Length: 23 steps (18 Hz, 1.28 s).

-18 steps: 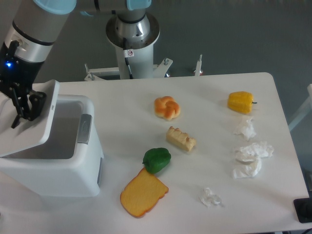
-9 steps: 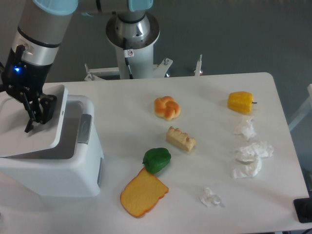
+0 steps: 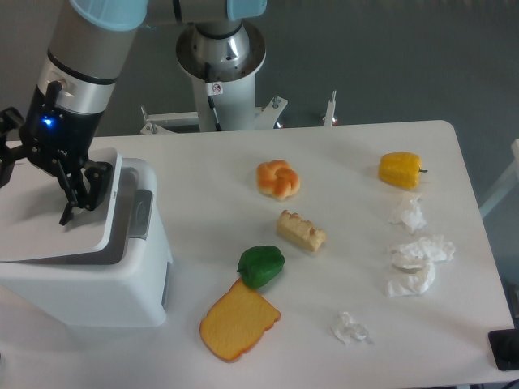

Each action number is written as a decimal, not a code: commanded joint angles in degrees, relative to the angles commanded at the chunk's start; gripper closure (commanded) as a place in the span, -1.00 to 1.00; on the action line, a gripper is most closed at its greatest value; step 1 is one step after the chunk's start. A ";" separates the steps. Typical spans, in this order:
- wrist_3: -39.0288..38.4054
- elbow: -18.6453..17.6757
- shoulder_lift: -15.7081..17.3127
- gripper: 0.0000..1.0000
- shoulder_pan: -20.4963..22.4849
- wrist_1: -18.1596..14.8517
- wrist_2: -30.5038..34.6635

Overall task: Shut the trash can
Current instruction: 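Press the lid down onto the can rim with the gripper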

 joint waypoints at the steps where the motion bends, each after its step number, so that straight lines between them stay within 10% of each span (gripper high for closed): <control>1: 0.00 0.00 0.00 -1.00 0.00 0.00 0.00; 23: -0.88 -3.17 2.11 -1.00 0.62 -0.18 0.09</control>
